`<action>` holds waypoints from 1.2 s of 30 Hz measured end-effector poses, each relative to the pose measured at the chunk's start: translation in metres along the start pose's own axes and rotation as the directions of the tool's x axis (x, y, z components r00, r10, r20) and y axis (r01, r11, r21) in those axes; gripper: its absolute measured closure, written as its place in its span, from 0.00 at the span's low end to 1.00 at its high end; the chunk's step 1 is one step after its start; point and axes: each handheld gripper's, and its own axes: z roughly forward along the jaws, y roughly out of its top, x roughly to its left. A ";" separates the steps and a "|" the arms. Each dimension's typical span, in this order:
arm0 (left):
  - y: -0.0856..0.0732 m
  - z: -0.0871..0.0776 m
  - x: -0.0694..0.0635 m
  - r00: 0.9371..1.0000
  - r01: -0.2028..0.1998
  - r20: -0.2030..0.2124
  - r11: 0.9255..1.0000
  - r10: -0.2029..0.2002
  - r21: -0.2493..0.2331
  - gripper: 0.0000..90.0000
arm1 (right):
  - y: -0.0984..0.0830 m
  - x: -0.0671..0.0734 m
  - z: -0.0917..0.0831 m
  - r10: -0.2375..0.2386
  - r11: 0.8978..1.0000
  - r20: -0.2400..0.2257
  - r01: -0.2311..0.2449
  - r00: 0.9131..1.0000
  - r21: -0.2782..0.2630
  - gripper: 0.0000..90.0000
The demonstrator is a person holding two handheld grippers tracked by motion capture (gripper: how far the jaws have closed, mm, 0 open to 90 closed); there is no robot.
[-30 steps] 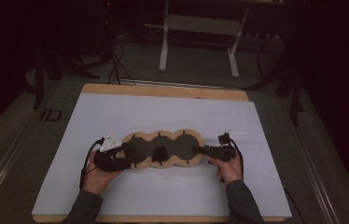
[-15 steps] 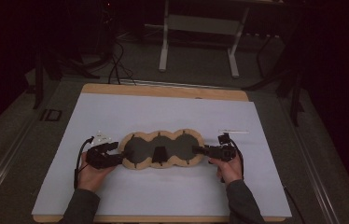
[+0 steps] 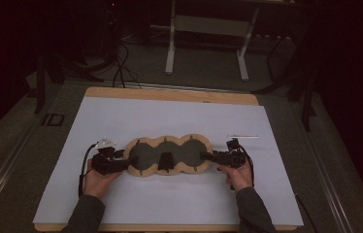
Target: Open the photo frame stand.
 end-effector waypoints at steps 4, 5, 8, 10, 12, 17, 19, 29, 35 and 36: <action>0.000 0.001 -0.001 1.000 0.004 0.009 1.000 -0.004 0.005 0.42 | 0.001 0.001 -0.001 -0.018 1.000 0.010 0.018 1.000 0.010 0.57; 0.000 0.001 0.000 1.000 0.002 0.013 1.000 -0.002 0.010 0.42 | 0.001 0.002 -0.001 -0.020 1.000 0.010 0.020 1.000 0.009 0.57; -0.001 0.001 0.003 0.999 0.017 0.033 1.000 -0.017 0.018 0.40 | 0.001 0.002 -0.001 -0.026 1.000 0.010 0.026 1.000 0.007 0.57; -0.002 0.002 0.006 0.998 0.031 0.053 0.999 -0.032 0.020 0.40 | 0.001 0.003 -0.001 -0.032 0.999 0.011 0.032 0.999 0.008 0.57; -0.003 0.003 0.009 0.996 0.042 0.074 0.999 -0.044 0.025 0.39 | 0.001 0.003 -0.002 -0.040 0.999 0.012 0.040 0.999 0.010 0.57; -0.003 0.006 0.010 0.992 0.055 0.113 0.997 -0.060 0.047 0.36 | 0.001 0.003 -0.002 -0.061 0.998 0.014 0.060 0.998 0.014 0.57; -0.003 0.007 0.009 0.991 0.056 0.121 0.997 -0.061 0.048 0.34 | 0.001 0.004 -0.002 -0.067 0.998 0.018 0.067 0.998 0.018 0.57; -0.003 0.007 0.006 0.991 0.033 0.129 0.998 -0.040 0.050 0.35 | 0.001 0.006 -0.003 -0.116 0.993 0.038 0.115 0.992 0.038 0.57; -0.002 0.005 0.004 0.993 0.023 0.116 0.999 -0.029 0.049 0.37 | 0.000 0.006 -0.002 -0.125 0.991 0.058 0.122 0.990 0.047 0.56; -0.002 0.005 0.002 0.993 0.022 0.111 0.999 -0.027 0.049 0.37 | 0.000 0.006 -0.002 -0.126 0.991 0.061 0.123 0.990 0.049 0.56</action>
